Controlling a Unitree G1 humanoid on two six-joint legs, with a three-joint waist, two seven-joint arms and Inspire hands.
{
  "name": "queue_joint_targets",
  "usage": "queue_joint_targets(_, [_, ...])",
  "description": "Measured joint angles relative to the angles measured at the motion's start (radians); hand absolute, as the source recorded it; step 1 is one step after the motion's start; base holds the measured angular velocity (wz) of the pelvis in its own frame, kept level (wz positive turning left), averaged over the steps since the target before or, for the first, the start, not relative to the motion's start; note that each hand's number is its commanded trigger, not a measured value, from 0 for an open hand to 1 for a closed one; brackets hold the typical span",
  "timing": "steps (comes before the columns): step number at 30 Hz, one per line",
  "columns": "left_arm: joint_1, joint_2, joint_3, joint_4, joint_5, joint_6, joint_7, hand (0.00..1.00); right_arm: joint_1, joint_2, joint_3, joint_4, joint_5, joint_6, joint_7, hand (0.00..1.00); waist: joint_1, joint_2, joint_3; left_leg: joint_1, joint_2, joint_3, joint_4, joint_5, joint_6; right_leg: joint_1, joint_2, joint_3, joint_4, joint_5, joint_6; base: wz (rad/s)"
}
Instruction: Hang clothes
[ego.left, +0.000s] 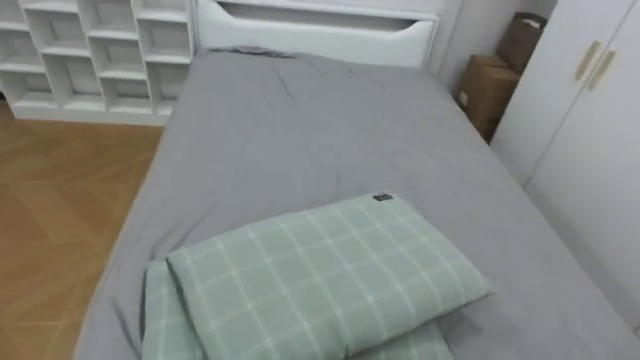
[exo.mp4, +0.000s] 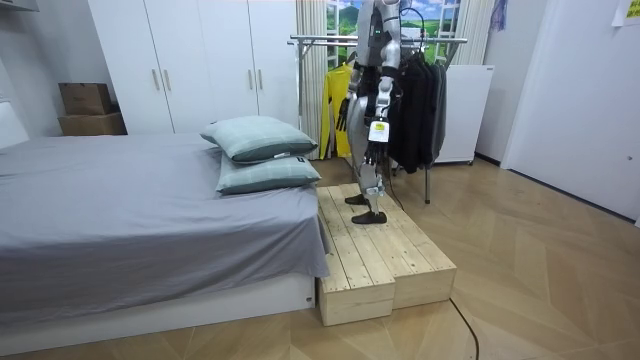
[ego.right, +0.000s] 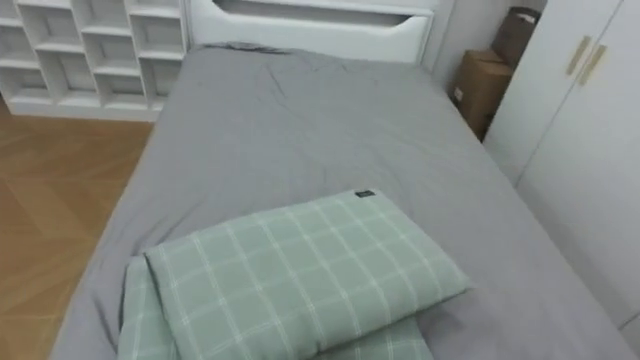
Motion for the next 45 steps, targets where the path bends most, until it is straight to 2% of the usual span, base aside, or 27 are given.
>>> queue_joint_targets(2, [-0.001,-0.006,0.012,0.0,-0.001,-0.002,0.006,0.0,-0.005,0.0,0.004,-0.003,-0.012,-0.002,0.011,0.0,0.007,0.009,-0.0071,0.005,0.003,0.0,-0.013,0.002,-0.003,0.001,0.003,0.0,-0.001,0.0,0.0,0.03])
queue_joint_targets(3, [0.0,-0.009,0.014,-0.001,-0.002,-0.005,0.017,0.0,-0.009,-0.001,0.005,-0.002,-0.021,-0.002,0.018,0.0,0.006,0.013,-0.0146,0.011,0.003,-0.004,-0.019,0.003,-0.004,0.006,0.004,0.0,-0.001,0.0,0.0,0.07])
queue_joint_targets(6, [0.011,-0.013,0.014,-0.009,-0.001,-0.008,0.03,0.0,-0.005,-0.001,0.013,-0.001,-0.028,-0.003,0.028,0.0,0.005,0.017,-0.0164,0.037,0.003,-0.005,-0.033,0.003,-0.004,0.031,0.005,0.002,-0.013,-0.002,0.0,0.02])
queue_joint_targets(15, [0.007,-0.013,0.012,-0.008,-0.001,-0.011,0.049,0.0,0.014,-0.001,0.015,0.008,-0.03,-0.001,0.026,0.0,-0.016,-0.005,-0.0113,0.057,0.003,-0.024,-0.03,0.002,-0.005,0.059,0.007,0.023,-0.016,-0.003,0.001,0.03])
queue_joint_targets(19, [-0.005,-0.01,0.008,-0.004,-0.003,-0.011,0.068,0.0,0.021,-0.001,0.015,0.016,0.012,0.001,0.032,0.0,-0.024,0.0,-0.0123,0.052,0.001,-0.04,-0.026,0.001,-0.008,0.059,0.006,0.023,-0.016,-0.003,0.001,0.07])
queue_joint_targets(23, [0.006,-0.013,0.003,0.0,-0.038,-0.01,0.07,0.0,0.027,-0.005,0.012,0.015,0.02,0.002,0.043,0.0,-0.026,0.012,-0.0131,0.052,0.001,-0.04,-0.026,0.004,-0.014,0.06,0.008,0.003,-0.016,-0.003,0.001,0.0])
queue_joint_targets(30, [0.02,-0.017,-0.003,0.001,-0.065,-0.01,0.07,0.0,0.028,-0.013,-0.002,0.01,0.006,0.001,0.084,0.0,-0.024,0.029,-0.0108,0.052,0.004,-0.043,-0.028,0.009,-0.022,0.06,0.012,0.002,-0.016,-0.005,-0.002,0.0])
queue_joint_targets(34, [0.021,-0.019,-0.004,-0.001,-0.064,-0.01,0.064,0.0,0.027,-0.013,-0.002,0.004,-0.006,0.001,0.104,0.0,-0.02,0.03,-0.0114,0.049,0.002,-0.041,-0.028,0.012,-0.025,0.057,0.011,0.001,-0.016,-0.011,-0.013,0.03])
queue_joint_targets(45, [0.017,-0.018,-0.004,-0.007,-0.064,-0.004,0.063,0.0,0.018,-0.012,0.017,0.008,-0.029,0.0,0.107,0.0,-0.022,0.03,-0.0131,0.047,0.002,-0.042,-0.037,0.015,-0.025,0.054,0.01,-0.004,-0.017,-0.02,-0.013,0.0])
